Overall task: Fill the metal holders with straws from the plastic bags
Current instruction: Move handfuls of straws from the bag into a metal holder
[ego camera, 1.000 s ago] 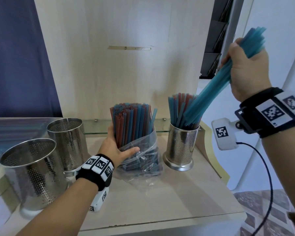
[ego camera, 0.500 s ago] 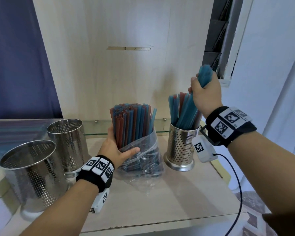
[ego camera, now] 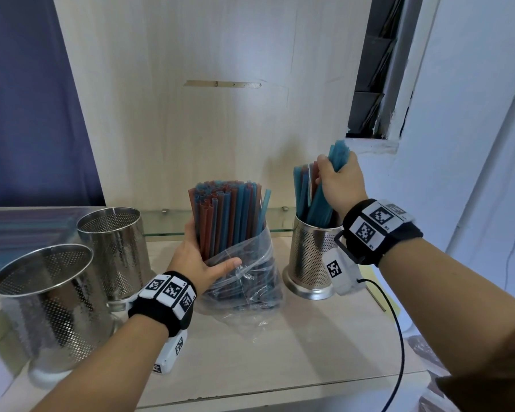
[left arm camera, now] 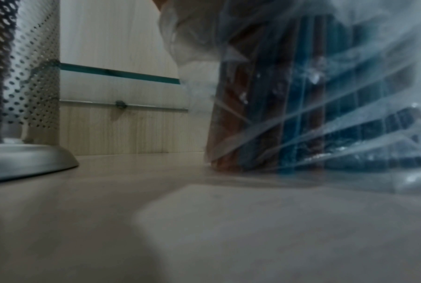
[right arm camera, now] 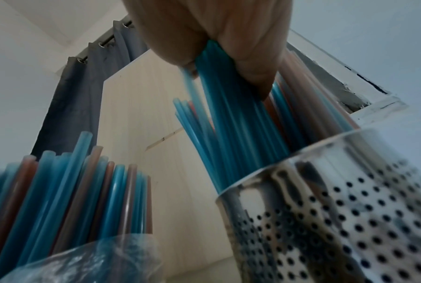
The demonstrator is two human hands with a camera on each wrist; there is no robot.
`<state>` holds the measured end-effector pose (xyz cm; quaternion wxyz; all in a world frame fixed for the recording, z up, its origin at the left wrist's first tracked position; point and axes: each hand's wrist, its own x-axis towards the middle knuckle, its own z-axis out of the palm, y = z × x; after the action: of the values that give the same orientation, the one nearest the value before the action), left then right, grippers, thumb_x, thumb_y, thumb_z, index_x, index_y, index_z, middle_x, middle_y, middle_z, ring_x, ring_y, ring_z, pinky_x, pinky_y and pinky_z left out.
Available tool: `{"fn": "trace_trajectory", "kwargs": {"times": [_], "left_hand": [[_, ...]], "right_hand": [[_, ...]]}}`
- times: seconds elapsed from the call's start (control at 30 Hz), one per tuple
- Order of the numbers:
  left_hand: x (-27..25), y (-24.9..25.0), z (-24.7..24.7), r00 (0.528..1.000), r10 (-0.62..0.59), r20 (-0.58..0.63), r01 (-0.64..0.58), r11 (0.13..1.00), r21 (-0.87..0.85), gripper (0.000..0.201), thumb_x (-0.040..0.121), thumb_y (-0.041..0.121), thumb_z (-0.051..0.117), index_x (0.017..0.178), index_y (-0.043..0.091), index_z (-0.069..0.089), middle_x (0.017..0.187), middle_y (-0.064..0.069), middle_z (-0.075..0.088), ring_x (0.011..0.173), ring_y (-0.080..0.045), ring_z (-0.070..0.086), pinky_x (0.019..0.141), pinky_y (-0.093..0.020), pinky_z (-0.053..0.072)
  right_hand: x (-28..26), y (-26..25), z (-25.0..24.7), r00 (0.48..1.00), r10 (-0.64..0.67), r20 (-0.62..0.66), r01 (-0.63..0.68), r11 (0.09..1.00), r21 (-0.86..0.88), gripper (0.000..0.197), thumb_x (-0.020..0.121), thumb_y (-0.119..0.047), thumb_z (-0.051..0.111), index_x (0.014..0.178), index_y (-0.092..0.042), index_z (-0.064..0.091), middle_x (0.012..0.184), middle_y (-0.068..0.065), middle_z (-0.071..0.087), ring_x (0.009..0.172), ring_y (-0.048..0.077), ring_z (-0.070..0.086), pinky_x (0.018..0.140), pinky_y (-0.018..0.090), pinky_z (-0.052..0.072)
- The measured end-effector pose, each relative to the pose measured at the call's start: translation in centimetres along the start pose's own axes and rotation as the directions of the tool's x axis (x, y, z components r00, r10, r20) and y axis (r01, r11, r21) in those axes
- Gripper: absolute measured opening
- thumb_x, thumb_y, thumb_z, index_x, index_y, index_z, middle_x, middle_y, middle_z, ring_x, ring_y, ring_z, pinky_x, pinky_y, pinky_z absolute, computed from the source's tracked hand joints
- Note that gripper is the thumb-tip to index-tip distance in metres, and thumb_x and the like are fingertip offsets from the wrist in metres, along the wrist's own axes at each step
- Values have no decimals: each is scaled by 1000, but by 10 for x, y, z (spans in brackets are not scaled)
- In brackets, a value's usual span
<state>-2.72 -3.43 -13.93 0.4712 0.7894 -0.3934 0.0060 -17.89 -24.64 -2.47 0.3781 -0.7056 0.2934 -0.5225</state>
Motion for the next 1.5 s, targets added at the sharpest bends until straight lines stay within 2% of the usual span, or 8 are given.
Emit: {"fn": "trace_trajectory", "kwargs": {"times": [0.33, 0.47, 0.57, 0.73, 1.03, 1.17, 1.3, 1.5], "left_hand": [[0, -1, 1, 1000, 9, -12, -9, 1000, 8, 112, 63, 39, 89, 146, 21, 16, 121, -7, 61, 111, -28, 61, 95, -35, 47], [-1, -1, 2, 1000, 7, -14, -7, 1000, 10, 112, 62, 39, 89, 146, 20, 16, 120, -7, 61, 110, -28, 61, 95, -36, 48], [1, -2, 2, 1000, 6, -18, -6, 1000, 9, 110, 63, 38, 89, 145, 19, 18, 119, -6, 61, 109, -28, 61, 93, -33, 47], [3, -3, 1, 1000, 8, -20, -7, 1000, 18, 110, 63, 40, 88, 144, 18, 18, 120, -8, 61, 109, -29, 61, 94, -34, 47], [3, -3, 1, 1000, 6, -17, -6, 1000, 12, 110, 63, 40, 88, 145, 17, 18, 122, -8, 60, 111, -29, 60, 94, -32, 45], [2, -3, 1, 1000, 6, -18, -6, 1000, 12, 112, 62, 40, 89, 146, 18, 17, 123, -9, 60, 112, -29, 60, 95, -33, 45], [3, -4, 1, 1000, 4, -20, -4, 1000, 15, 112, 63, 40, 89, 146, 18, 17, 123, -9, 60, 112, -29, 60, 94, -32, 45], [3, -3, 1, 1000, 5, -24, -5, 1000, 19, 110, 63, 40, 88, 145, 18, 18, 123, -9, 60, 112, -29, 60, 94, -31, 45]], "right_hand": [[-17, 8, -41, 857, -503, -112, 459, 844, -278, 101, 79, -55, 72, 153, -10, 20, 152, 4, 28, 143, 16, 24, 118, 42, 25], [-22, 34, -36, 994, -105, -19, 103, 990, -99, 136, 64, -46, 90, 156, -18, -6, 159, 5, 18, 138, 3, 17, 119, 31, 20], [-20, 46, -28, 978, 94, 187, -102, 994, 33, 142, 63, -29, 93, 152, -31, -17, 152, 9, 38, 133, 17, 45, 113, 40, 37], [-3, 22, -23, 995, -53, 87, 61, 995, -85, 97, 80, -25, 80, 153, -21, 16, 138, 2, 46, 119, 18, 52, 107, 38, 44], [-25, 37, -12, 968, -138, 211, 187, 953, -237, 119, 67, -91, 50, 154, -31, -4, 149, 3, 43, 137, 24, 40, 111, 57, 35], [-34, 40, -20, 979, -178, 102, 197, 954, -225, 98, 80, -67, 60, 157, -26, 16, 163, 0, 20, 149, 18, 18, 120, 51, 21], [-26, 39, -27, 988, -36, 153, 25, 997, 72, 122, 78, -29, 83, 156, -26, -10, 148, -10, 23, 129, -3, 29, 103, 11, 36], [-7, 41, -19, 961, 85, 263, -76, 996, -44, 139, 62, -25, 93, 155, -26, -11, 146, 3, 38, 126, 14, 45, 109, 39, 40]]}}
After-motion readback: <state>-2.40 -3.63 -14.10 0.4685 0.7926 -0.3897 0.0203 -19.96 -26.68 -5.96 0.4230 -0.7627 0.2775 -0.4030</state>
